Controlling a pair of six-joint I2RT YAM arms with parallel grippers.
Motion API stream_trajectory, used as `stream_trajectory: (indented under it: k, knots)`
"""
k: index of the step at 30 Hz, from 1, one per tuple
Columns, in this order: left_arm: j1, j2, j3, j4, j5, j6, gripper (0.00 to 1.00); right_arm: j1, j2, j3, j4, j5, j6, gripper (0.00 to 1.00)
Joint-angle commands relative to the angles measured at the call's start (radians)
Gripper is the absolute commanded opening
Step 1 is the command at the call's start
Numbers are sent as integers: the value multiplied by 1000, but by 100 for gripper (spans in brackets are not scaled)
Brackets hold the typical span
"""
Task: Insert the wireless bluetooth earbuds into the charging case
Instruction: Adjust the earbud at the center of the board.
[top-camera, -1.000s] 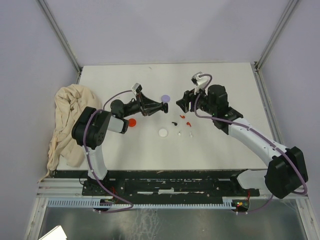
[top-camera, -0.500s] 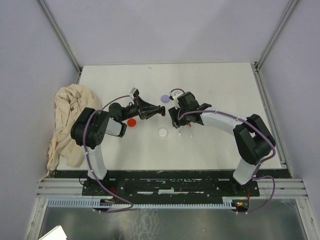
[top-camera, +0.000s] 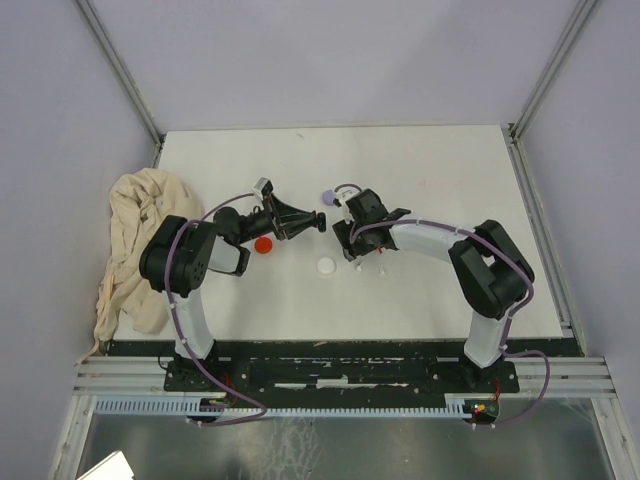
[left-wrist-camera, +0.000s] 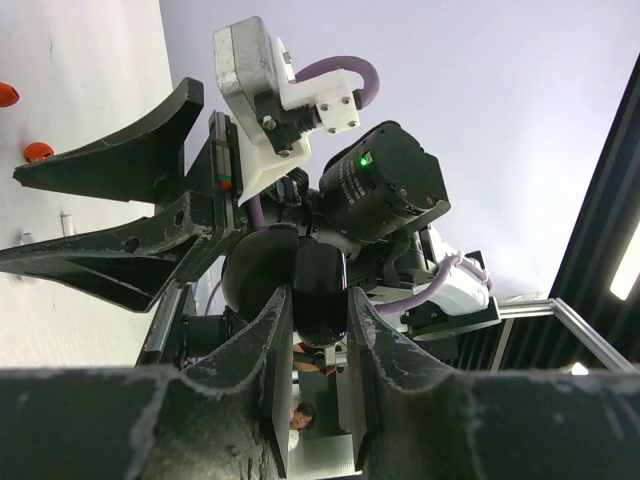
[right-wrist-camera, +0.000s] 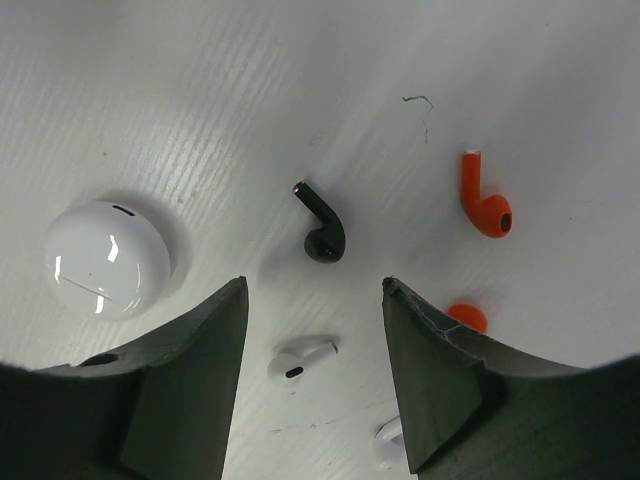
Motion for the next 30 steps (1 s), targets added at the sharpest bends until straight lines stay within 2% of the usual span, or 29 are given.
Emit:
stream_trajectory:
  k: [1,11,30]
  knots:
    - [7,-20,-3,204,7,37,3,9,16,52,19,35,3,64]
    - [8,-16,-5,205,8,40,3,16,48,65,24,78,8,64]
    - [19,-16,-11,205,11,43,3,21,127,134,54,-39,22,63]
